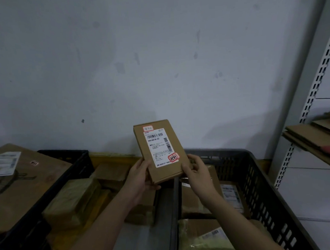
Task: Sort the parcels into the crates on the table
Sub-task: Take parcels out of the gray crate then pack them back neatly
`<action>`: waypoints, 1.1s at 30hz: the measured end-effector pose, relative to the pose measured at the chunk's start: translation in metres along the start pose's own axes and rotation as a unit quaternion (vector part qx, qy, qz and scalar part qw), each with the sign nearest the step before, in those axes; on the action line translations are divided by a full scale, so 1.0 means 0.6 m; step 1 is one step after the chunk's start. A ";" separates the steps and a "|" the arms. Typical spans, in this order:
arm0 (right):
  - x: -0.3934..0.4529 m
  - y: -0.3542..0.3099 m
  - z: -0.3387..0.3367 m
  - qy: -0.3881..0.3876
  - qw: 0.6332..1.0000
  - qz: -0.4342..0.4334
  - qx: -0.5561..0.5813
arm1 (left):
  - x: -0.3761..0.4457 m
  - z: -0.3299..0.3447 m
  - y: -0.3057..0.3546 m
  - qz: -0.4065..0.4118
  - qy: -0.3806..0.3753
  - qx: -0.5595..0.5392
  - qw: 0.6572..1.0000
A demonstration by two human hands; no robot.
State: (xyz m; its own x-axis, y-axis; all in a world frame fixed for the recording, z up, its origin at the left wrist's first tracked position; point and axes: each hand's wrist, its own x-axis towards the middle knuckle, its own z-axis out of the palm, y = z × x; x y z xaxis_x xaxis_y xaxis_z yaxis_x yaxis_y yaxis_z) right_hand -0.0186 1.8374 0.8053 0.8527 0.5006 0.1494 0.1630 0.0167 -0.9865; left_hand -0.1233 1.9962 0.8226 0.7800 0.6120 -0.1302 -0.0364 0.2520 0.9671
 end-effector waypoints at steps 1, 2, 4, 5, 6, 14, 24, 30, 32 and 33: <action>0.001 0.001 0.000 0.002 1.000 0.001 0.012 | 0.000 0.001 0.000 -0.004 -0.002 0.001 1.000; 0.002 0.001 -0.001 0.004 1.000 0.003 0.021 | -0.001 0.003 0.001 -0.009 -0.006 0.003 1.000; 0.003 0.002 -0.006 0.006 1.000 0.004 0.030 | -0.004 0.005 0.002 -0.011 -0.021 0.033 0.999; 0.004 0.004 -0.009 0.007 0.999 0.002 0.032 | -0.004 0.005 0.002 -0.002 -0.033 0.070 0.997; 0.004 0.005 -0.014 0.009 0.999 0.000 0.035 | -0.006 0.005 0.001 0.010 -0.044 0.109 0.993; 0.012 0.026 -0.043 0.034 0.998 0.009 -0.056 | 0.002 0.022 -0.024 0.063 -0.008 0.126 0.990; -0.010 0.057 -0.135 0.101 0.994 0.045 0.006 | 0.016 0.098 -0.086 0.023 -0.054 0.118 0.991; -0.030 0.087 -0.201 0.205 0.976 0.076 -0.020 | 0.005 0.171 -0.143 0.008 -0.160 0.238 0.958; -0.037 0.097 -0.229 0.248 0.963 0.083 -0.061 | 0.001 0.182 -0.166 0.007 -0.224 0.297 0.928; -0.040 0.102 -0.243 0.264 0.957 0.085 -0.088 | 0.000 0.183 -0.178 -0.001 -0.251 0.325 0.912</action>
State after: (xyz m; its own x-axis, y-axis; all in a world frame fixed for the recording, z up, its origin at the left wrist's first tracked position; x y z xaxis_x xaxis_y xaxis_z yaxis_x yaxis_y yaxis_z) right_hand 0.0430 1.7004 0.7510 0.9986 -0.0241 0.0474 0.0417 -0.1956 -0.9798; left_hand -0.0508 1.8870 0.7435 0.9732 0.1514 -0.1733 0.2162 -0.3439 0.9138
